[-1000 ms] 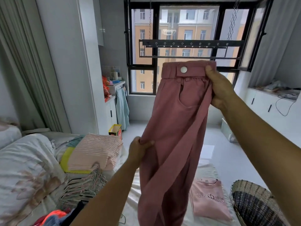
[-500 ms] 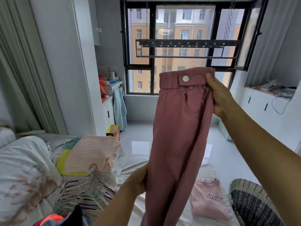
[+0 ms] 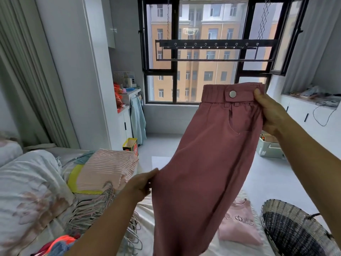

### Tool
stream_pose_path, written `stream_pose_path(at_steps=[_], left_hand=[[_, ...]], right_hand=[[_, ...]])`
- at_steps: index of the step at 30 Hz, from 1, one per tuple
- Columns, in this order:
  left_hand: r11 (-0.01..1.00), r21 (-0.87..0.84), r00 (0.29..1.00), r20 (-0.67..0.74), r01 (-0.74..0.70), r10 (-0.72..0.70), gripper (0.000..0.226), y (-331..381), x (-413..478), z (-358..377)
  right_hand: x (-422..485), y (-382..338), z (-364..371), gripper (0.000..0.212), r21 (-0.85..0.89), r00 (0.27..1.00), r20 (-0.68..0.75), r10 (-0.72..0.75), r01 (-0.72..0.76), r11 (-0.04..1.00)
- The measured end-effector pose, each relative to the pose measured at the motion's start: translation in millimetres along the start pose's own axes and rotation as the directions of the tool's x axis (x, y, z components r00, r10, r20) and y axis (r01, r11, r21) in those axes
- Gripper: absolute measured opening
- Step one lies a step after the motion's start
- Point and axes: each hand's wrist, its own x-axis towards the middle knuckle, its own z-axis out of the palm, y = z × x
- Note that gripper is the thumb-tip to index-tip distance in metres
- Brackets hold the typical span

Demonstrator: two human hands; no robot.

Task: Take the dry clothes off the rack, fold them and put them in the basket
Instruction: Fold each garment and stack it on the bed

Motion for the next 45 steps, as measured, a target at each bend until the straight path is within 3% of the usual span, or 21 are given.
stream_pose_path(at_steps=[4,7,12,17,19,23,26,29,35,40,45], left_hand=[[0.965,-0.093,0.958,-0.179,-0.245,0.226,0.006,4,-3,0],[0.925,-0.152,0.928,-0.200,-0.347,0.315,0.007,8,-7,-1],[0.888,-0.062,0.878,-0.196,-0.456,0.437,0.013,15,-5,-8],[0.846,0.117,0.844,-0.083,-0.520,0.530,0.022,9,-5,-14],[0.817,0.186,0.829,-0.027,-0.545,0.559,0.023,14,-9,-19],[0.814,0.043,0.814,0.060,-0.580,0.577,0.032,35,-15,-30],[0.822,0.226,0.852,0.139,-0.523,0.504,0.033,35,-2,-32],[0.820,0.363,0.886,0.032,-0.442,0.463,0.017,28,21,-33],[0.814,0.426,0.866,-0.125,-0.395,0.485,0.018,49,64,-16],[0.768,0.371,0.761,-0.205,-0.522,0.616,0.012,106,83,3],[0.745,0.270,0.723,-0.197,-0.609,0.662,0.020,138,80,-3]], right_hand=[[6,2,-6,0.026,-0.065,1.000,0.014,0.007,-0.006,0.998],[8,7,-5,0.034,-0.025,0.999,-0.034,-0.002,0.001,1.000],[12,14,-4,0.044,0.040,0.993,-0.115,0.004,0.000,0.999],[13,10,-3,0.018,0.030,0.982,-0.191,0.009,-0.004,1.000],[15,4,-4,0.018,-0.023,0.979,-0.204,0.020,-0.025,0.999],[24,-11,-9,0.022,-0.043,0.963,-0.268,-0.023,0.012,0.999],[28,-3,-6,0.026,-0.192,0.972,-0.236,0.012,-0.059,0.980],[28,22,-9,0.024,-0.196,0.968,-0.240,0.077,-0.126,0.973],[36,43,-18,0.025,-0.026,0.956,-0.273,0.107,-0.118,0.993],[47,20,-21,0.052,0.027,0.958,-0.284,-0.030,0.039,0.999],[49,3,-20,0.044,0.086,0.970,-0.219,-0.107,0.129,0.988]])
